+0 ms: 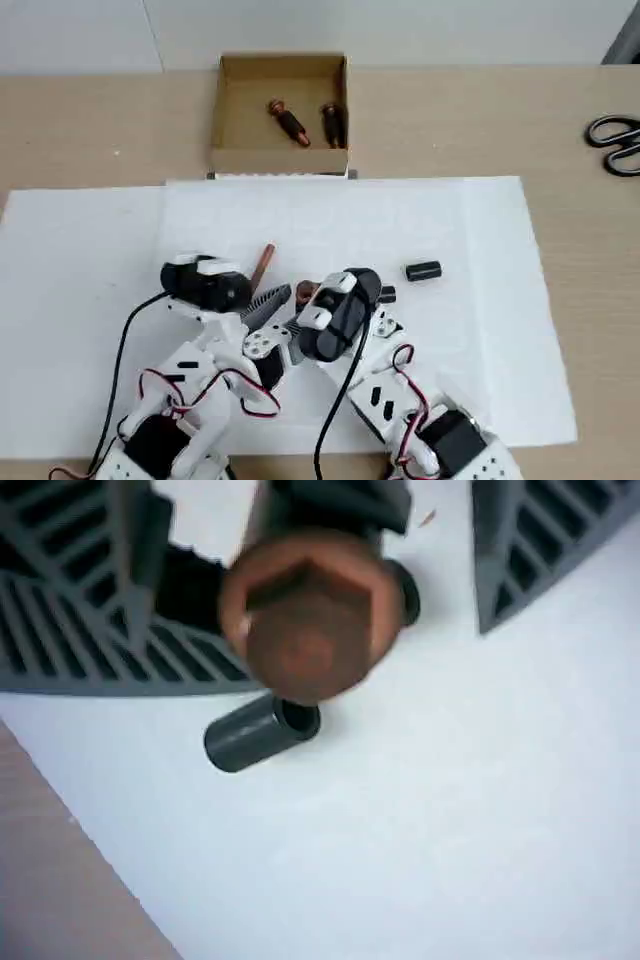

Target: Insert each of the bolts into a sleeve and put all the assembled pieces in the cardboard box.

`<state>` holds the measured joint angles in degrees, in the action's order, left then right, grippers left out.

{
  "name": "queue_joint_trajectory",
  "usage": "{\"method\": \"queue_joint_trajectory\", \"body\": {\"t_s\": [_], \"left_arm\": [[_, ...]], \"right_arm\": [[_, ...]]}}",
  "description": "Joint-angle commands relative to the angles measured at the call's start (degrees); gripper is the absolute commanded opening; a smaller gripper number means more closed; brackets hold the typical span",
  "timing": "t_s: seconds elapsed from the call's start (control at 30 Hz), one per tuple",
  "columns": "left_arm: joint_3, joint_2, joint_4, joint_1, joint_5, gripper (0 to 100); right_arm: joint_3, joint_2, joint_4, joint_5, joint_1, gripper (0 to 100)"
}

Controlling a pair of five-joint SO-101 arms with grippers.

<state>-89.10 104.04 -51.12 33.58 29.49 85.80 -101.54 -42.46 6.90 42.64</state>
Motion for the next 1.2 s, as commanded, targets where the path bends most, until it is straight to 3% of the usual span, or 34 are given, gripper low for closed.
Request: {"method": "queue_joint_trajectory", "body": {"t_s": [0.0, 0.33, 0.53, 0.7, 0.77, 0.97, 1.17], "left_arm": [[1.71, -0.35, -3.78, 1.23, -2.55, 23], [16.4, -0.62, -8.18, -0.26, -2.64, 23], [20.53, -0.62, -7.82, -9.76, -7.3, 23], [20.79, -0.35, -7.91, -16.53, -11.34, 9], [19.56, -0.44, -7.91, -17.85, -11.69, 0], [7.96, -0.35, -7.82, -21.98, -11.69, 1], [-3.38, -0.35, -5.8, -26.37, -12.48, 1]], "right_arm": [[-2.02, -1.01, 1.98, 0.53, 0.13, 0.2], [-0.44, -1.01, 1.98, 0.44, -0.13, 0.2], [0.88, -1.01, 2.24, 0.26, -0.13, 0.2], [0.88, -1.01, 1.98, 0.26, -0.13, 0.2], [0.88, -1.01, 1.98, 0.26, -0.13, 0.2], [0.44, -1.01, 1.89, 0.26, -0.66, 0.2], [-0.09, -1.01, 1.89, 0.18, -8.22, 0.2]]}}
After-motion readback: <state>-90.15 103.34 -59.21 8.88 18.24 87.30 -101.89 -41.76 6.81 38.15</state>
